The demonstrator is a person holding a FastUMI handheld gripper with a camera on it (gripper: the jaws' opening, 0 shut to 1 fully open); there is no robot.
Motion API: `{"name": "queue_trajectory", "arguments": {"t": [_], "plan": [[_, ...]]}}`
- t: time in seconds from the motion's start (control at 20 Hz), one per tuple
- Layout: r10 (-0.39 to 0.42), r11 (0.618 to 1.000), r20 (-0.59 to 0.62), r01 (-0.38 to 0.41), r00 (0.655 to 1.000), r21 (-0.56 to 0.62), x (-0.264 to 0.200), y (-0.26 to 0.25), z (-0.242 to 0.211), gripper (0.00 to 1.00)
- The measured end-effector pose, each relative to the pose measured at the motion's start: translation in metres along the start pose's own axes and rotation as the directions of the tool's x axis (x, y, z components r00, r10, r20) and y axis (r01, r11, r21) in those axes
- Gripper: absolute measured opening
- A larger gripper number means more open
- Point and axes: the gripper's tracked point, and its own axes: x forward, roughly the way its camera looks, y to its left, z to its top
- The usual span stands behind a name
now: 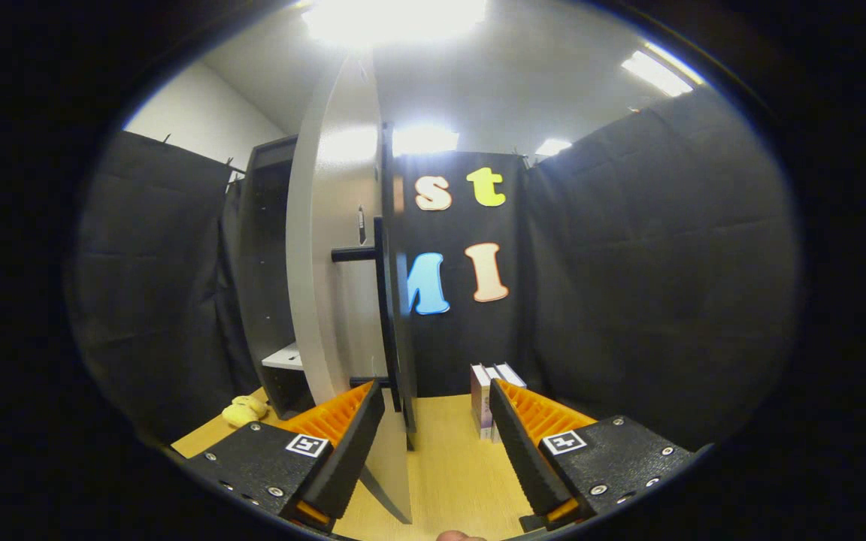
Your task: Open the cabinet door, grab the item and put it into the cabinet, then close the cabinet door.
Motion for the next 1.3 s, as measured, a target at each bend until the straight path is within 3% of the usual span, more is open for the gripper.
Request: {"name": "queue_trajectory", "arguments": {"t": [0.15,0.4,0.55,0.85,1.15,1.3], "plan": [[-0.072,0.996,-0.031,0.074,0.997,0.055,-0.012,-0.001,-0.027,0.92],[-0.182,0.983,-0.053,0.184,0.982,0.026,-0.066,0.031,-0.09,0.95],[-0.133,0.99,-0.053,0.135,0.99,0.035,-0.084,0.088,-0.129,0.95],[0.038,0.998,-0.041,-0.036,0.998,0.049,-0.067,0.198,-0.188,0.96],[0.07,0.994,-0.122,-0.08,0.99,-0.074,-0.048,0.229,-0.286,0.96],[0.098,0.995,-0.168,-0.102,0.981,-0.014,-0.051,0.242,-0.328,0.96]]}}
